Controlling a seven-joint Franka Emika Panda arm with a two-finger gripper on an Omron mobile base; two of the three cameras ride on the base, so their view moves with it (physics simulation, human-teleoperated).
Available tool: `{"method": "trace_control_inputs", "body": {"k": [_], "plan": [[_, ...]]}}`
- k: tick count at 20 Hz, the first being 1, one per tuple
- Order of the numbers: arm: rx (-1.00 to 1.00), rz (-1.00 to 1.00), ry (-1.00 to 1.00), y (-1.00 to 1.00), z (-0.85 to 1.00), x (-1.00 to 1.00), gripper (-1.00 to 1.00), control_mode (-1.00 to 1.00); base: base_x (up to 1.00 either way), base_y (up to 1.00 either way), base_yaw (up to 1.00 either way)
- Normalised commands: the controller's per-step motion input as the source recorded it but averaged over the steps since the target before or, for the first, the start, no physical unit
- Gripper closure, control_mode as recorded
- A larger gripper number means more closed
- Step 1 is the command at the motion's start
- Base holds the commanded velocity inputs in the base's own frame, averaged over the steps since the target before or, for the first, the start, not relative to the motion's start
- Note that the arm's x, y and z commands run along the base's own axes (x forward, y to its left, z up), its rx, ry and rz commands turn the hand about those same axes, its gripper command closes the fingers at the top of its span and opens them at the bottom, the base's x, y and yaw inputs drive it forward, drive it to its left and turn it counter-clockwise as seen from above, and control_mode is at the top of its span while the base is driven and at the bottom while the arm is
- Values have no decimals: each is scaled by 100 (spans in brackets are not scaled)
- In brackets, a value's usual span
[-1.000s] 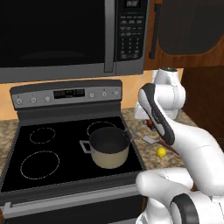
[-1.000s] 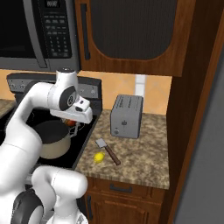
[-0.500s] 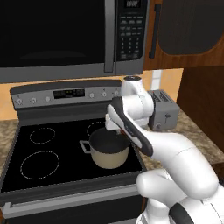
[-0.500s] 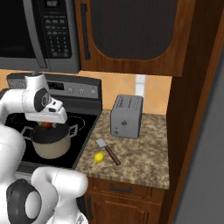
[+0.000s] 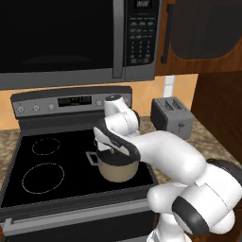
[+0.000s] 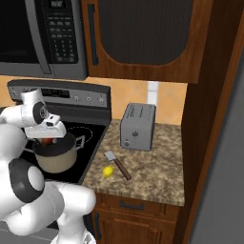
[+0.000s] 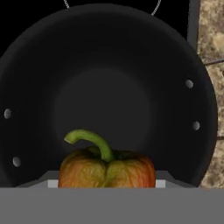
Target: Put the lemon and bell pepper in the pot. Retrieve the spatula and lightly stir the vegetables in the pot.
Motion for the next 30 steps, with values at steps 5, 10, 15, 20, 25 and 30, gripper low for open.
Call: {"method": "trace_control_inputs", "body": {"k": [5,10,15,20,25,30], "plan": [[-1,0,7,-2,-47,30,100,-100,0,0,0],[0,0,9,-8,-41,10,100,-100,0,0,0],[0,0,5,-2,-35,0,-100,-100,0,0,0],[0,0,-1,-23,2,-3,-100,-100,0,0,0],[1,0,-6,-21,32,-21,-100,-100,0,0,0],[3,0,-13,-1,58,-71,-100,-100,0,0,0]]}}
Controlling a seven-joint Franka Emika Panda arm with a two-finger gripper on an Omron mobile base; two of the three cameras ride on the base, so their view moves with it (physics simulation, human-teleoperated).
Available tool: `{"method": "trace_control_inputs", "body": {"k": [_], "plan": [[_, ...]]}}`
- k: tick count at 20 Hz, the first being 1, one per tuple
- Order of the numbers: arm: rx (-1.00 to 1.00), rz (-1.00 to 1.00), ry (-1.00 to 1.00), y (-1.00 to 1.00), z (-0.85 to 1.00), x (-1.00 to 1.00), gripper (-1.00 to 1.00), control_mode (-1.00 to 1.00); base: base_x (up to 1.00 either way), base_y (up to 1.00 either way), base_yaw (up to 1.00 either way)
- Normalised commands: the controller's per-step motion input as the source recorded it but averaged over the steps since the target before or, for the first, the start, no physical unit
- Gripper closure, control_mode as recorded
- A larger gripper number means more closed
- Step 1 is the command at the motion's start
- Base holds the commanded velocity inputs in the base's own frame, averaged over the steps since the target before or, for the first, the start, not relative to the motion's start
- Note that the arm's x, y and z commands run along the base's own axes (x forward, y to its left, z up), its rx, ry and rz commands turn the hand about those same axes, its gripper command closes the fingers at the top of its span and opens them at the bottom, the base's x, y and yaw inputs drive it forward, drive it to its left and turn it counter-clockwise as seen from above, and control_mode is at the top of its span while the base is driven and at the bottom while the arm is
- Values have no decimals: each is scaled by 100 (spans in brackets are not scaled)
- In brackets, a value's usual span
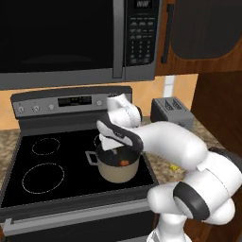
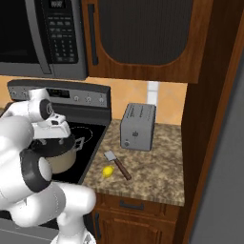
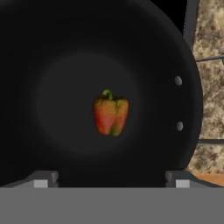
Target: Put the lemon and bell pepper in the pot. Retrieve the spatula and lightly stir the vegetables in the pot.
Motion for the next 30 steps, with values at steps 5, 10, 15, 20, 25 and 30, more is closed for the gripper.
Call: {"method": "trace_control_inputs", "body": {"k": [5,10,15,20,25,30], "plan": [[2,0,-18,-7,67,-95,-100,-100,0,0,0],[5,-3,-4,-87,83,-66,-100,-100,0,0,0],[8,-10,0,-100,13,-18,-100,-100,0,0,0],[13,-4,0,-100,-11,2,-100,-100,0,0,0],[13,0,0,-92,-40,4,-100,-100,0,0,0],[16,0,0,-49,-62,36,-100,-100,0,0,0]]}}
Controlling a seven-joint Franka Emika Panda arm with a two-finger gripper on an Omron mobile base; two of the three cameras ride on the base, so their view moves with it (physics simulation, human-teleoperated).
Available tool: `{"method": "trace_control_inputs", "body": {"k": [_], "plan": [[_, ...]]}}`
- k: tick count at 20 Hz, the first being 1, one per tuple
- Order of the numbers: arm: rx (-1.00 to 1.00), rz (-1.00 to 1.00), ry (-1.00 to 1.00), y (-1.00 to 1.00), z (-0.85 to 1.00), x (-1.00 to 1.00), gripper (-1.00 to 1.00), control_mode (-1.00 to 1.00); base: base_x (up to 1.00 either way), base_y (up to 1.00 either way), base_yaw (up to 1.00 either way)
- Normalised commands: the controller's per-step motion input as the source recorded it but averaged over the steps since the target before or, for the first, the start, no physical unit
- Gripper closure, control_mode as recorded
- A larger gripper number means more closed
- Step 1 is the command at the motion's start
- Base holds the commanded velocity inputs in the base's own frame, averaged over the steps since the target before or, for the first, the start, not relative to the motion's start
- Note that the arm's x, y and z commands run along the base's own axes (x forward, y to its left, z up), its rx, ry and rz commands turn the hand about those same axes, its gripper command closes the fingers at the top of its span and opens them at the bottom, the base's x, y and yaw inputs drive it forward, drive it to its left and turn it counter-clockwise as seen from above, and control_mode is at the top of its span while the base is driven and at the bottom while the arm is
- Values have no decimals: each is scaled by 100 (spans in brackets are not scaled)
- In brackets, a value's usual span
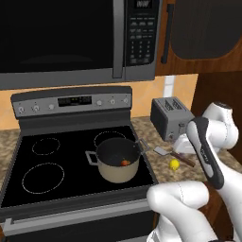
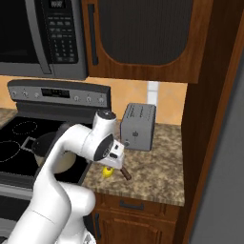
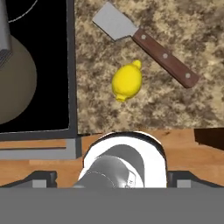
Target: Put the lemon and bell pepper in the pot. Retrieve the spatula and lightly stir the vegetables in the pot.
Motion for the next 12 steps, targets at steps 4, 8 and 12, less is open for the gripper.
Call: {"method": "trace_control_inputs", "body": {"k": [4,8,12], "plan": [[14,0,0,-16,-50,59,-100,-100,0,0,0],[9,0,1,-2,-51,53,-100,-100,0,0,0],[3,0,0,0,-65,34,-100,-100,0,0,0]]}}
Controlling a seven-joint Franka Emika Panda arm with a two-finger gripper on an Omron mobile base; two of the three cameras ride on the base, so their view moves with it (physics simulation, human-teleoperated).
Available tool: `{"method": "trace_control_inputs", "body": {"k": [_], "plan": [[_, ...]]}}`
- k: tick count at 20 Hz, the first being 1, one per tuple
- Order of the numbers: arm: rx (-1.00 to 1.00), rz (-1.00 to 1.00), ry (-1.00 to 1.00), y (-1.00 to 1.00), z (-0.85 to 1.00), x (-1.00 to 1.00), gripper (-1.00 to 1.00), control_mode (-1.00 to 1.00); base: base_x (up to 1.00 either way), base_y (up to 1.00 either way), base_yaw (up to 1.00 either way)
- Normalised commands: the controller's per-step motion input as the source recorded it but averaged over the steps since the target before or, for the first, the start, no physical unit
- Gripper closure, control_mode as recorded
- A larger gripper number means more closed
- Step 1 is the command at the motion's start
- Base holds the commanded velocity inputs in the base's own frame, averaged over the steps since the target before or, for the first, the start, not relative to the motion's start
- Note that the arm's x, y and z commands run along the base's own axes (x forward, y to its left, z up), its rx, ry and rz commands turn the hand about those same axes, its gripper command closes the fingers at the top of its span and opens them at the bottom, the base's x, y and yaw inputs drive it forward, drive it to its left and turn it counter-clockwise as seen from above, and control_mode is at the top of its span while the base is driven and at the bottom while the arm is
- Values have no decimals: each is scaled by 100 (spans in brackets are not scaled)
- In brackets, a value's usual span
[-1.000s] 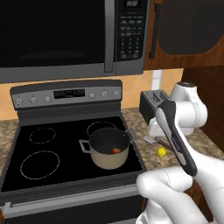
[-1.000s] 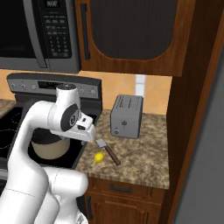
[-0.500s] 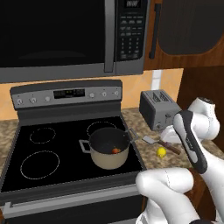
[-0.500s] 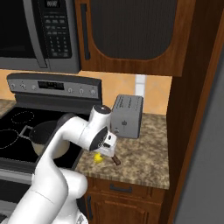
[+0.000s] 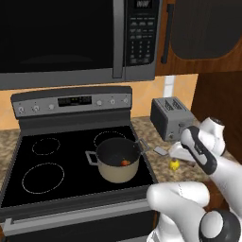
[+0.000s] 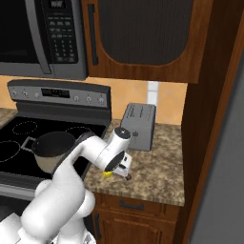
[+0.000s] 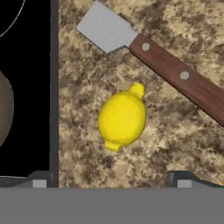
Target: Put the lemon and bell pepper in the pot. Retrieve the spatula and lightly stir the vegetables in the pot.
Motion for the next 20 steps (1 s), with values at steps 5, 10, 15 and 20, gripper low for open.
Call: {"method": "trace_control_inputs", "body": {"k": [5,10,15,20], "plan": [[0,-1,4,-1,-44,41,-100,-100,0,0,0],[0,0,8,-3,-32,47,-100,-100,0,0,0],[0,0,8,-10,-32,30,-100,-100,0,0,0],[0,0,1,0,-6,-33,100,-100,0,0,0]]}}
